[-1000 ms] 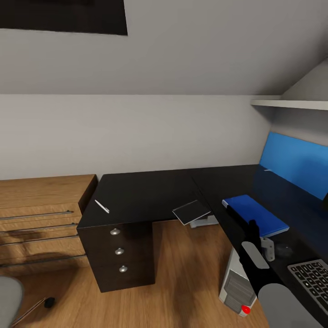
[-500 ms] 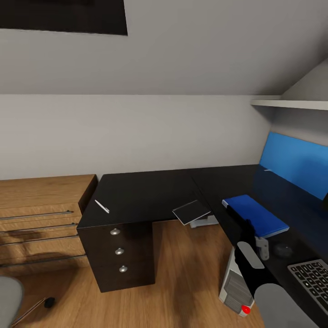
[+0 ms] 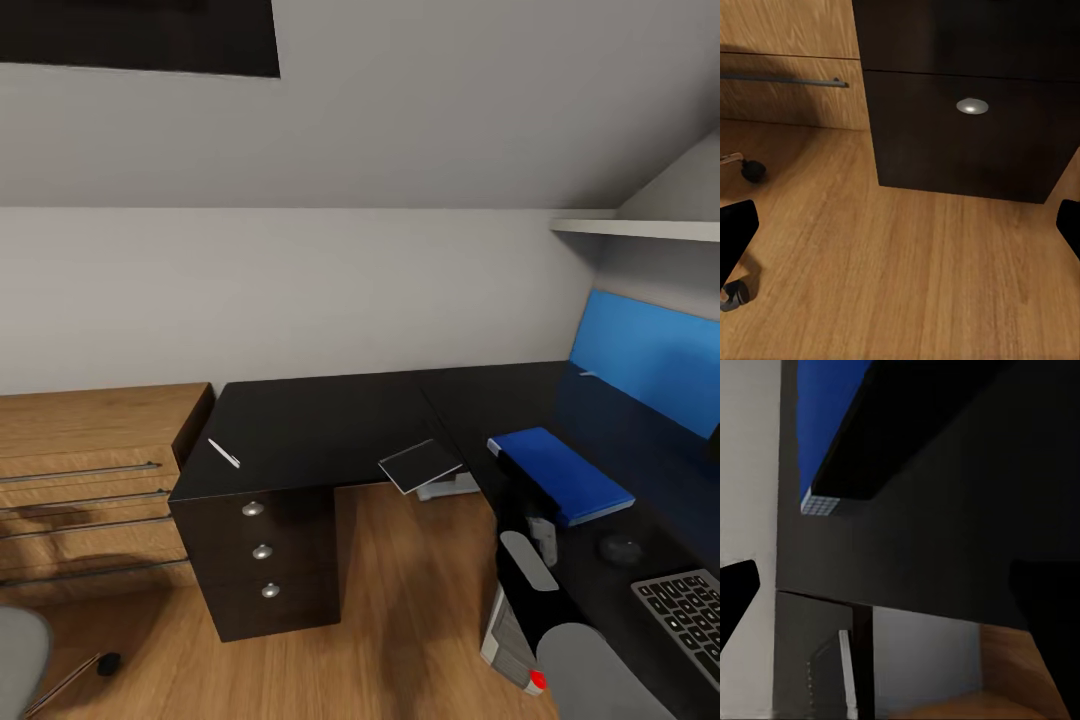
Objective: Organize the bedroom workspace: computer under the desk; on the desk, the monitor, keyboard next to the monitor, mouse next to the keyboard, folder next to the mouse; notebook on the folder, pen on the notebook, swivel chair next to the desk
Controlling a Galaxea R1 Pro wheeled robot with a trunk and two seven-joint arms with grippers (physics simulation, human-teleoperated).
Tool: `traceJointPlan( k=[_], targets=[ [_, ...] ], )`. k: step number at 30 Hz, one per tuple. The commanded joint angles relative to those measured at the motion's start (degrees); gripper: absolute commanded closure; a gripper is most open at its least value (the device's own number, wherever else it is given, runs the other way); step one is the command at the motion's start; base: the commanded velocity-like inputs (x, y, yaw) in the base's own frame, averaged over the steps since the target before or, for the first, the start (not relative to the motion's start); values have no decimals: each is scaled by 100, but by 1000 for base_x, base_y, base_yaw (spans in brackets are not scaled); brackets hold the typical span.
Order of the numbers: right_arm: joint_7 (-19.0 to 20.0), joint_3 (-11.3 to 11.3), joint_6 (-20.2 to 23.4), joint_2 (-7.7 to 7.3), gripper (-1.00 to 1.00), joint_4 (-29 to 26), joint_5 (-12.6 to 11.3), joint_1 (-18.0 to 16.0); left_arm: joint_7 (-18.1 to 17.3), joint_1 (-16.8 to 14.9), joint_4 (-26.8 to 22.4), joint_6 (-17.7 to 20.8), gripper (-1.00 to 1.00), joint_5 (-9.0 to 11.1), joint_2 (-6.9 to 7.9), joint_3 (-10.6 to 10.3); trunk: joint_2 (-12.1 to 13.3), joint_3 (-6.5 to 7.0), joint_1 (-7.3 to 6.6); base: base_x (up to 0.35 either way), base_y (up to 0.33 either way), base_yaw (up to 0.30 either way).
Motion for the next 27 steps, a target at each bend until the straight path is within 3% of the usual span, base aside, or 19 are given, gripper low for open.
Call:
traceJointPlan(
  k=[1,3,6,10,27],
  targets=[
    [-15,-5,30,17,-100,-3,-101,0,45,-3,1,-10,-100,-62,-1,23,-3,-6,0,0,0,0],
    [-15,34,238,41,-100,-3,-101,1,45,-3,1,-10,-100,-62,-1,23,-3,-6,0,0,0,0],
    [10,166,1139,64,-100,3,-105,2,45,-3,1,-10,-100,-62,-1,23,-3,-6,0,0,0,0],
    [24,207,1750,74,-100,5,-111,3,45,-3,1,-10,-100,-62,-1,23,-3,-6,0,0,0,0],
    [28,267,2260,312,-100,86,-104,4,53,-3,1,-10,-100,-62,-36,23,-3,-6,0,0,0,0]
  ],
)
